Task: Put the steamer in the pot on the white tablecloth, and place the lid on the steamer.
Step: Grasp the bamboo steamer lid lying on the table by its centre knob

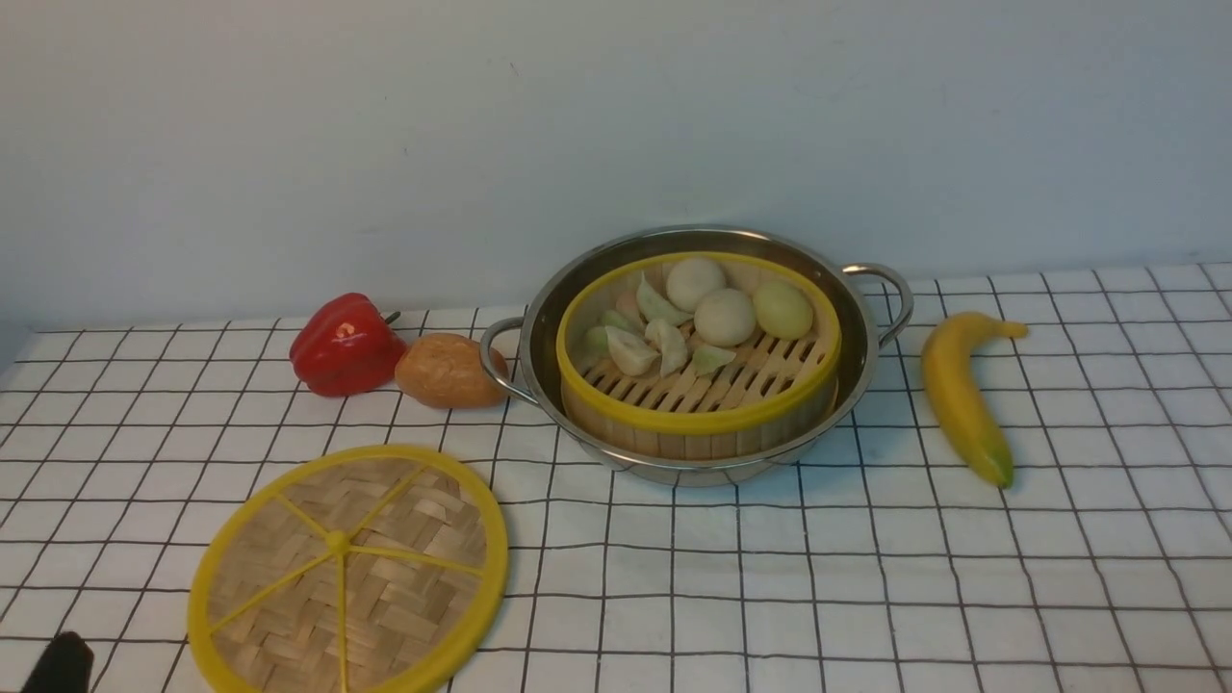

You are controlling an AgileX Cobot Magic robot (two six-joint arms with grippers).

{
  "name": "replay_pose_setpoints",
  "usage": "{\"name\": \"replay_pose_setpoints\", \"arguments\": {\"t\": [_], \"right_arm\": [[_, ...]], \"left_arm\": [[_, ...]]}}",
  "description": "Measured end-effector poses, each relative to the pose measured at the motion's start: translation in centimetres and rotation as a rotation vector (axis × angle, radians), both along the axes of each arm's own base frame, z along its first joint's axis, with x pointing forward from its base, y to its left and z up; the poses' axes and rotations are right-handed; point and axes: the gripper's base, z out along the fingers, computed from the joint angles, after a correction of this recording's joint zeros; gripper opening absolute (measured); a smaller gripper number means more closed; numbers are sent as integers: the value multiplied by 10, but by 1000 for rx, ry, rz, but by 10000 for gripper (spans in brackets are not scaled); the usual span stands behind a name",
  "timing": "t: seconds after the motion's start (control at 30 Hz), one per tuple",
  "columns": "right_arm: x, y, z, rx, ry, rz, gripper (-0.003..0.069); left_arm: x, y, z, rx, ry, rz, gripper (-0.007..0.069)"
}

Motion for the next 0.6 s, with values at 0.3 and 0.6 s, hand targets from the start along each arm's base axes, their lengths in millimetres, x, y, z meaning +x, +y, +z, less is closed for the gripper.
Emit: {"name": "replay_pose_setpoints", "arguments": {"t": [0.3,0.6], "right_arm": [[0,0,0,0,0,0,239],[0,0,0,0,0,0,240]], "left_arm": [[0,0,9,-358,-108,3,473],[-1,-10,57,-334,113,-79,473]]}}
